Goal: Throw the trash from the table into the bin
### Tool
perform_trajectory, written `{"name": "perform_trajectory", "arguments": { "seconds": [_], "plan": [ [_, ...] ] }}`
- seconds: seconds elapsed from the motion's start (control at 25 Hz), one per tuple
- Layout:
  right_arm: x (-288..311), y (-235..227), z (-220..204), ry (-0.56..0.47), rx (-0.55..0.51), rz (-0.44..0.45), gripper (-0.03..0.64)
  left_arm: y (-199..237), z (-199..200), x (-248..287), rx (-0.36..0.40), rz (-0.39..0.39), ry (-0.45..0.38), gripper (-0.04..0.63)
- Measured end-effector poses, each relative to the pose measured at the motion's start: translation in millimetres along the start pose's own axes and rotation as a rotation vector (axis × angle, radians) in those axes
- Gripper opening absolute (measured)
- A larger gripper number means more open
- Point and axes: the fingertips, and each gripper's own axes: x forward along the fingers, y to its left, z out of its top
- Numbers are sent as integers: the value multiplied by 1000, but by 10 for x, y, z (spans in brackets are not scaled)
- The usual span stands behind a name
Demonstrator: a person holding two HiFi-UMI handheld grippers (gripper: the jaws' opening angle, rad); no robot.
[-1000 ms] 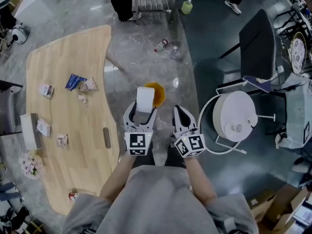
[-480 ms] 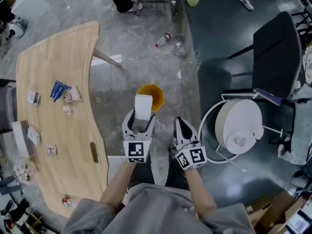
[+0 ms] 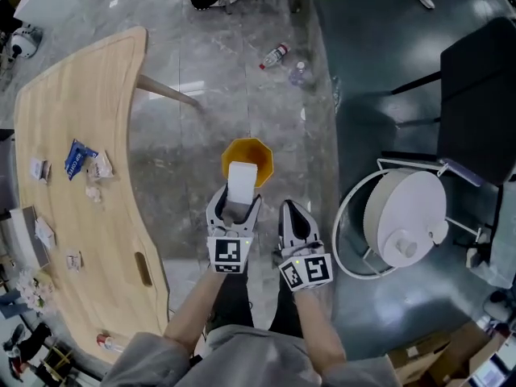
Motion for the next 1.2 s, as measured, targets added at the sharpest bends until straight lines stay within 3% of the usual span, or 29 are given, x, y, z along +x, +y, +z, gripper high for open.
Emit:
{"name": "perform_trajectory", "arguments": {
  "seconds": [0.4,0.72,1.04,1.2],
  "plan": [
    [494,-580,-875,38,68,-61,5,69,-808,650,16,-21,62,328],
    [639,-759,-1254,66,107,-70,5,127,-1293,956,33,-28,118,328],
    [679,-965,-1561,100,136,-95,5,258,-2071,1333,52,-42,217,328],
    [637,-1069,-1681,118,143,-107,5,304,-2463,1503,14,-29,282,328]
  ]
}}
